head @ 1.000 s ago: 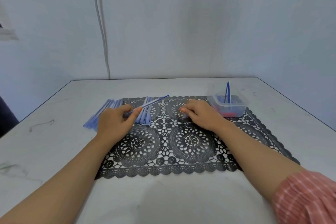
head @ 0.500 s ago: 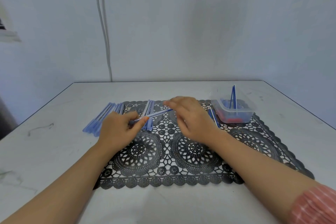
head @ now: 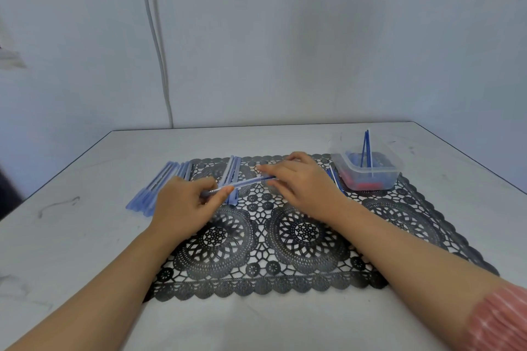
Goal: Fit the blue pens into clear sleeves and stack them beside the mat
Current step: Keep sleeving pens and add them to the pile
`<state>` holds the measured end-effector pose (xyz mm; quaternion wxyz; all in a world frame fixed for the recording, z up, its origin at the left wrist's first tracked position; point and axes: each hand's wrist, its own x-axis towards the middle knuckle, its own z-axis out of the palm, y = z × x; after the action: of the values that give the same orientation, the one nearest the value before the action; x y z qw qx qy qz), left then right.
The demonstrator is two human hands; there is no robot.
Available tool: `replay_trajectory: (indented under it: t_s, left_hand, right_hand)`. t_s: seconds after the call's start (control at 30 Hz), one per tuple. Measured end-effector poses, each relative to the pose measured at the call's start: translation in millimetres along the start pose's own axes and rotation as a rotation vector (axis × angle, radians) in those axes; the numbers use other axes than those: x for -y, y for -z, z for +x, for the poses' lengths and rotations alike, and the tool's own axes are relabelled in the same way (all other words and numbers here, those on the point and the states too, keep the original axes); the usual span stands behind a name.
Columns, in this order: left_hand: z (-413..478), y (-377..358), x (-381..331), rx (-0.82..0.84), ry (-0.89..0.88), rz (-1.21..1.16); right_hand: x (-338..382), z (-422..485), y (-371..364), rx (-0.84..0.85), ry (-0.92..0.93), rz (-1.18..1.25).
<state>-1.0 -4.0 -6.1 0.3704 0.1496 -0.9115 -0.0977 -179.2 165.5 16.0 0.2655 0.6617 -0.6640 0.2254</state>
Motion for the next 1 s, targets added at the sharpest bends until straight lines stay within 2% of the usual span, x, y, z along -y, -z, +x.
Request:
replay_trajectory:
  t_s: [0.17, 0.57, 0.7, 0.8, 0.9, 1.0]
  left_hand:
    - [0.9, 1.0, 0.3, -0.001, 0.015, -0.018]
    - [1.7, 6.0, -2.5, -0.009, 0.044, -0.036]
    - [2.4, 5.4, -1.6, -0.007, 0.048, -0.024]
    - [2.9, 5.2, -1.7, -0.006, 0.05, -0.029]
    - [2.9, 4.9, -1.6, -0.006, 0.058, -0.042]
    - [2.7, 4.4, -0.3, -0.006, 0.064, -0.04]
  right_hand:
    - [-8.6, -2.2, 5.7, -0.069, -0.015, -0.126]
    - [-27.3, 3.4, 25.9, -0.142, -0.424, -0.284]
    - [-32.9, 7.2, 39.5, -0.019, -0.507, -0.273]
    - [-41.2, 5.9, 41.6, 0.106, -0.585, -0.053]
    - [-51.0, 0.9, 33.6, 0.254, -0.522, 0.066]
    - [-54.4, -1.7, 30.3, 0.366, -0.433, 0.074]
